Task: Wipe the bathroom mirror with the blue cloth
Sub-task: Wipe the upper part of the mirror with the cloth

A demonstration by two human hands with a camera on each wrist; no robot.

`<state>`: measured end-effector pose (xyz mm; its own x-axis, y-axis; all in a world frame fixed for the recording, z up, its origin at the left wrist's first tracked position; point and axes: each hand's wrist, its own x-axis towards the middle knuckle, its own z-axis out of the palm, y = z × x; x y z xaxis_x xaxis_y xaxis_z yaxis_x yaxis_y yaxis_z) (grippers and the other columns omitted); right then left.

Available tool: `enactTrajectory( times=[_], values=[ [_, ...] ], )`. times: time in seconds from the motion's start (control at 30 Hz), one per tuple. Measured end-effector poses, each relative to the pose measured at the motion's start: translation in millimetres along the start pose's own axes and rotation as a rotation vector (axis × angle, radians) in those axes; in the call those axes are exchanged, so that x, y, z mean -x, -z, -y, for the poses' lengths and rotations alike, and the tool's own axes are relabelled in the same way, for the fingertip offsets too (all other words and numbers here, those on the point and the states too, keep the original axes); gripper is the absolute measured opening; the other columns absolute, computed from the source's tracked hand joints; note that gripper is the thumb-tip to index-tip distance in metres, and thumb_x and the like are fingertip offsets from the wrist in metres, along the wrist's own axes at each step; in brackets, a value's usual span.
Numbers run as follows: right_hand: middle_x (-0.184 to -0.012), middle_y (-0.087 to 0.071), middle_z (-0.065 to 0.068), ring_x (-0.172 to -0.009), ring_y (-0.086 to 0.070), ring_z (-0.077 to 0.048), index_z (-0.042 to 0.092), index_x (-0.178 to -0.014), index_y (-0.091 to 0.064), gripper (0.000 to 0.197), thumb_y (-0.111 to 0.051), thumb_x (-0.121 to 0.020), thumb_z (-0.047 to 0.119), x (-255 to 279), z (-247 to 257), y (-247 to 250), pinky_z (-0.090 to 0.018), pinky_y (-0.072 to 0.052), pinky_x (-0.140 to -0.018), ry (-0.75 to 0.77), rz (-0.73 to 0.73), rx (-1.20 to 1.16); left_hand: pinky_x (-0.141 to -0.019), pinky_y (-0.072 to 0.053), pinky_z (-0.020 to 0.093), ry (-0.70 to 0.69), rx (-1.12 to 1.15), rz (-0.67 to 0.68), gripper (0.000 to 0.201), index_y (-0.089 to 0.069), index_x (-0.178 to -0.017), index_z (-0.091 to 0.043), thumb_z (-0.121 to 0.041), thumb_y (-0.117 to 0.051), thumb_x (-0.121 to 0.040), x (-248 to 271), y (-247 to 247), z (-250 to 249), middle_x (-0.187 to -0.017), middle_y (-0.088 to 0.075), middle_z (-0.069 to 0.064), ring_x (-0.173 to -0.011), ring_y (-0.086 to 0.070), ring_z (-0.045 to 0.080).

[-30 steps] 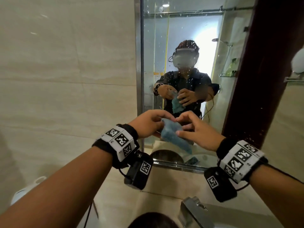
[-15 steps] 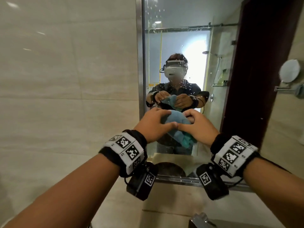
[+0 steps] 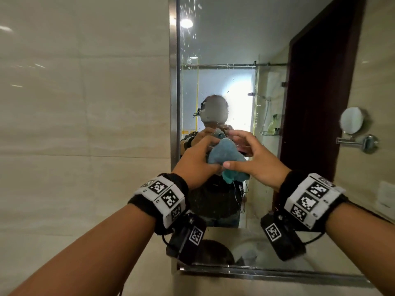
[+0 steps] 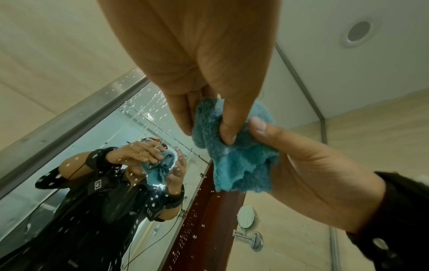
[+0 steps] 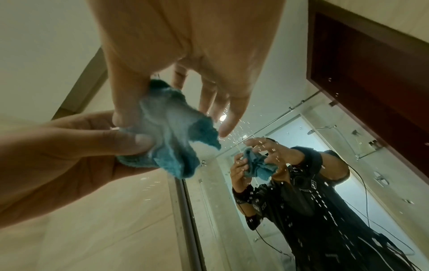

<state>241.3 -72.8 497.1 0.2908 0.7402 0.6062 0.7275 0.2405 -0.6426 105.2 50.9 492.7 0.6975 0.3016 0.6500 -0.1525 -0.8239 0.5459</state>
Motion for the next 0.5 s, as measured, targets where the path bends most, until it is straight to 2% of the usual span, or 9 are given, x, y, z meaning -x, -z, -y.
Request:
enactTrajectory(
  times=[0.07,0.13,0.23,0.33,0.37,0.43,0.5],
  values=[
    [-0.127,-0.052,0.004,-0.115,-0.054,-0.013,0.035,-0.129,-0.044,0.070,-0.079,-0.069,0.031,-10.2,4.0,2.9,-0.033,-0.051,-0.093,-0.001,0.023,-0.042,-0.077,-0.056,0.022,-0.054,-0.012,-0.012,0.042,-0.052,-0.117,-0.018,-0.018,-0.072,-0.080,-11.1,2.2,-3.2,-0.110,-0.063,-0.003,-0.094,-0.063,0.009],
    [-0.119,-0.058,0.003,-0.110,-0.058,-0.014,0.035,-0.125,-0.049,0.062,-0.078,-0.070,0.032,-20.9,7.4,7.0,-0.035,-0.053,-0.089,0.027,-0.023,-0.016,-0.081,-0.054,0.023,-0.083,-0.041,-0.036,0.042,-0.052,-0.115,-0.019,-0.020,-0.073,-0.079,-24.5,6.4,-5.0,-0.112,-0.062,-0.003,-0.096,-0.062,0.010],
    [-0.110,-0.059,0.005,-0.102,-0.060,-0.015,0.032,-0.123,-0.049,0.056,-0.075,-0.076,0.016,-39.8,11.9,16.9,-0.032,-0.055,-0.084,0.053,-0.126,0.066,-0.087,-0.049,0.020,-0.091,-0.128,-0.044,0.046,-0.050,-0.119,-0.019,-0.025,-0.073,-0.079,-46.9,15.3,-2.3,-0.120,-0.059,-0.003,-0.103,-0.059,0.009],
    [-0.096,-0.058,0.006,-0.086,-0.063,-0.017,0.029,-0.116,-0.040,0.056,-0.070,-0.076,0.004,-63.8,20.5,31.7,-0.033,-0.058,-0.070,0.043,-0.228,0.191,-0.086,-0.044,0.017,-0.091,-0.284,-0.055,0.052,-0.045,-0.129,-0.022,-0.030,-0.068,-0.083,-70.6,28.5,3.7,-0.126,-0.055,-0.007,-0.103,-0.055,0.005],
    [-0.093,-0.057,0.007,-0.084,-0.062,-0.016,0.027,-0.114,-0.039,0.053,-0.068,-0.077,0.003,-72.5,23.6,36.5,-0.029,-0.058,-0.067,0.053,-0.253,0.239,-0.088,-0.044,0.018,-0.095,-0.359,-0.079,0.055,-0.043,-0.131,-0.022,-0.032,-0.067,-0.083,-78.9,33.5,6.5,-0.128,-0.053,-0.007,-0.105,-0.054,0.006],
    [-0.093,-0.053,0.008,-0.084,-0.058,-0.011,0.020,-0.112,-0.043,0.044,-0.064,-0.079,0.003,-92.6,29.3,44.9,-0.014,-0.050,-0.063,0.095,-0.296,0.353,-0.099,-0.043,0.035,-0.117,-0.583,-0.129,0.064,-0.037,-0.136,-0.023,-0.039,-0.064,-0.081,-96.4,43.1,12.1,-0.138,-0.045,-0.002,-0.121,-0.046,0.016],
    [-0.096,-0.054,0.004,-0.085,-0.057,-0.010,0.016,-0.112,-0.049,0.037,-0.059,-0.080,0.000,-111.1,35.6,48.7,-0.006,-0.044,-0.064,0.167,-0.342,0.447,-0.109,-0.031,0.047,-0.108,-0.806,-0.139,0.076,-0.025,-0.144,-0.023,-0.047,-0.062,-0.081,-112.2,51.7,15.0,-0.152,-0.026,0.001,-0.138,-0.027,0.022]
  ],
)
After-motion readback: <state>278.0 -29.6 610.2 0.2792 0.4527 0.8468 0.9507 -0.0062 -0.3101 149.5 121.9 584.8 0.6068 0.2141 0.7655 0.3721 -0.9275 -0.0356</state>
